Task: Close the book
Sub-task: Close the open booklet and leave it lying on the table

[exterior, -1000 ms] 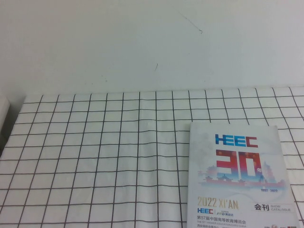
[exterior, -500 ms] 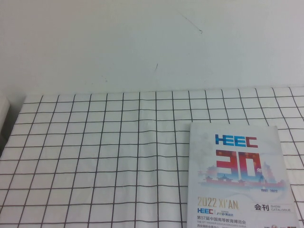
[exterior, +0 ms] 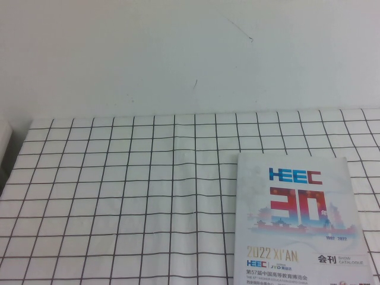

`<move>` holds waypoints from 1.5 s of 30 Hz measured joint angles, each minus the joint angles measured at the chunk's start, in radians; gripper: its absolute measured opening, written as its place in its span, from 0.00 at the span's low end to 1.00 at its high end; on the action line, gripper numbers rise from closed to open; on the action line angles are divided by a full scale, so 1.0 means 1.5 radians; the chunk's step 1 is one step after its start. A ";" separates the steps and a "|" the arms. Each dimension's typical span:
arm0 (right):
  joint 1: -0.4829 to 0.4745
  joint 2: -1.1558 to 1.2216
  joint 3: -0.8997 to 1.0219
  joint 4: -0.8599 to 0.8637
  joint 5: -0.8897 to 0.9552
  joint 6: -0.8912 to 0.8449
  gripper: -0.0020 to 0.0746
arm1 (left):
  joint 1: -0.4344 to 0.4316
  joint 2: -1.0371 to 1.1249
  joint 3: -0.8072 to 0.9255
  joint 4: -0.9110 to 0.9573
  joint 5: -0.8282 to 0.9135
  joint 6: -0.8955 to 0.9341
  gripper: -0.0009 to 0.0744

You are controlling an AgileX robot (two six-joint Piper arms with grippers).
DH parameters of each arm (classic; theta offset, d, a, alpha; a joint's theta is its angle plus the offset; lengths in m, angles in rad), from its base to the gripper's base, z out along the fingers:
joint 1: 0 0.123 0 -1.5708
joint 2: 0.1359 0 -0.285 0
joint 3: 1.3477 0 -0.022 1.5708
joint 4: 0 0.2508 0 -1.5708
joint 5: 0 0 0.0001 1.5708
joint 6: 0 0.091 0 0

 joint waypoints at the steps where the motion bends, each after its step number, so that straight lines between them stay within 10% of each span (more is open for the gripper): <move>1: 0.000 0.000 0.000 0.000 0.000 0.000 0.02 | 0.012 0.000 0.000 0.000 0.000 0.004 0.01; 20: 0.000 -0.001 0.000 0.000 0.001 0.000 0.02 | 0.031 -0.016 0.304 -0.156 -0.184 0.128 0.01; 45: 0.000 -0.001 0.000 0.000 0.003 0.000 0.02 | 0.037 -0.018 0.319 -0.170 -0.255 0.125 0.01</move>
